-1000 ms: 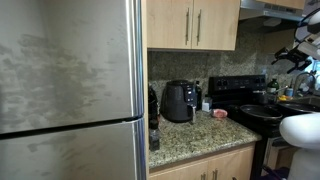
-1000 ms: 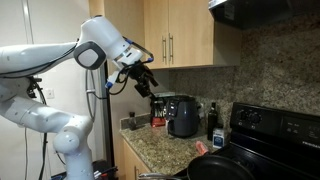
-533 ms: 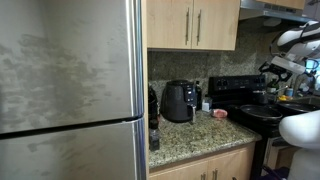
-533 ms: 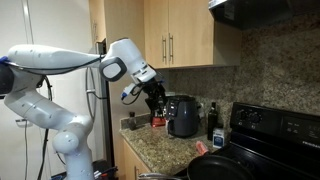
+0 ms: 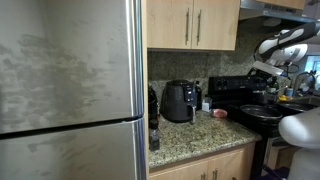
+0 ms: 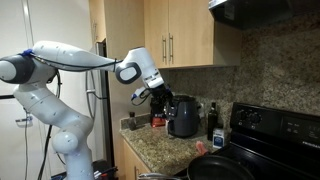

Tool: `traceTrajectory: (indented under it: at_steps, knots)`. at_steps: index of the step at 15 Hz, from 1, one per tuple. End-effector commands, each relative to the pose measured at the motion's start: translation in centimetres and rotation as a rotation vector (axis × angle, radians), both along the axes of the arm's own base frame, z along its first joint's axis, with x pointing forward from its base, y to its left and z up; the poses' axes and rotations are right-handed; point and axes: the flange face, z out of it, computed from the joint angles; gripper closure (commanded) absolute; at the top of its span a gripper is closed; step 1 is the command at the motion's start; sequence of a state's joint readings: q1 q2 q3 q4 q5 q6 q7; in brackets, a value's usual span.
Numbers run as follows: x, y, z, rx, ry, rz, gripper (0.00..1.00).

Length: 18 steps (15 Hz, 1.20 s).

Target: Move the can slightly backward and put it upright

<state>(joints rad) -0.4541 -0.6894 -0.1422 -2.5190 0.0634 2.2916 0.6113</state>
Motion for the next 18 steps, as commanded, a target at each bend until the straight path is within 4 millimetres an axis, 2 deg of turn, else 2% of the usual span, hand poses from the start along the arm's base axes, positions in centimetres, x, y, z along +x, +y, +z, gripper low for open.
traceTrajectory:
  at_steps: [1, 4, 6, 7, 8, 11, 12, 14, 18]
  knots:
    - [3.6, 0.4, -2.1, 0.039, 0.021, -0.166, 0.0]
    - [8.0, 1.7, -3.5, 0.124, 0.01, -0.318, 0.0]
    - [10.5, 1.7, -4.4, 0.149, 0.004, -0.43, 0.0]
    - [10.8, 1.6, -4.1, 0.17, 0.014, -0.487, 0.0]
    - [9.0, 2.6, -4.2, 0.151, 0.007, -0.401, 0.0]
    - [10.7, 2.0, -4.5, 0.175, 0.012, -0.466, 0.0]
    - [11.5, 2.0, -5.3, 0.166, 0.045, -0.477, 0.0]
    - [14.1, 1.6, -7.2, 0.207, 0.053, -0.617, 0.0]
    - [18.5, 1.7, -9.4, 0.316, 0.049, -0.81, 0.0]
